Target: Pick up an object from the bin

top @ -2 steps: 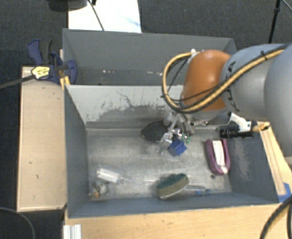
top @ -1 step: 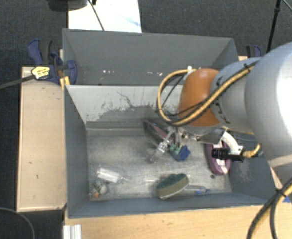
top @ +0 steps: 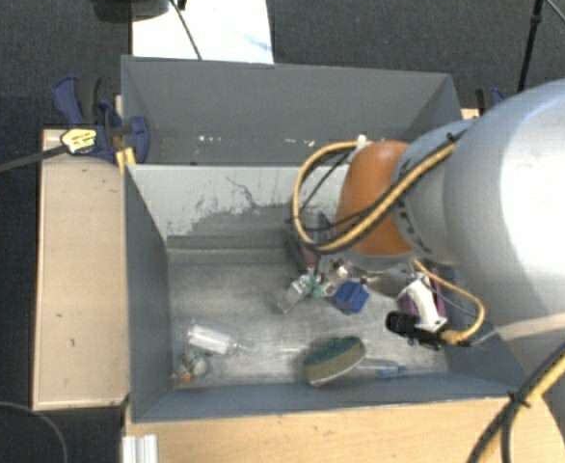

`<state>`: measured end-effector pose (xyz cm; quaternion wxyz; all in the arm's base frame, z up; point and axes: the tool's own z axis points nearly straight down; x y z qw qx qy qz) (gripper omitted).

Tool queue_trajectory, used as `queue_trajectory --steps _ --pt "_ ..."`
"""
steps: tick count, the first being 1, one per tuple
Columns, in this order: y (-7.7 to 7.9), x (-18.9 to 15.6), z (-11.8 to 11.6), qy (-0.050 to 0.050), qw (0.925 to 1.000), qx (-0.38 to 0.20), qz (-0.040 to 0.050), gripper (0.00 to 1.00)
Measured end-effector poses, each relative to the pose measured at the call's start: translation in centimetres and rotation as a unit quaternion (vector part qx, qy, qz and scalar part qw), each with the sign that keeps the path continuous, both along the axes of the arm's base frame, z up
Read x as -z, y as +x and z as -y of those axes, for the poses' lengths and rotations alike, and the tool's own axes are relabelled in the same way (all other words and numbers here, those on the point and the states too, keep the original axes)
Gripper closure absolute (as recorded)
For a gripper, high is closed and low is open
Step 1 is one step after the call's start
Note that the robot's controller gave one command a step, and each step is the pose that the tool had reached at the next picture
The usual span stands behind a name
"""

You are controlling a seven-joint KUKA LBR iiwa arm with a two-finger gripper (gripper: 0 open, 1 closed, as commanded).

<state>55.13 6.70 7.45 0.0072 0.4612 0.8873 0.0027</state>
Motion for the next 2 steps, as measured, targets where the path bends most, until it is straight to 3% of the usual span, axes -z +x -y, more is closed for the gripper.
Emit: queue_trajectory --steps 1,2 --pt "0.1 -0.2 0.1 -0.001 1.0000 0.000 0.0018 1.00" --pt "0.3 -5.3 0.1 0.001 1.0000 -0.003 -0.0053 1.00"
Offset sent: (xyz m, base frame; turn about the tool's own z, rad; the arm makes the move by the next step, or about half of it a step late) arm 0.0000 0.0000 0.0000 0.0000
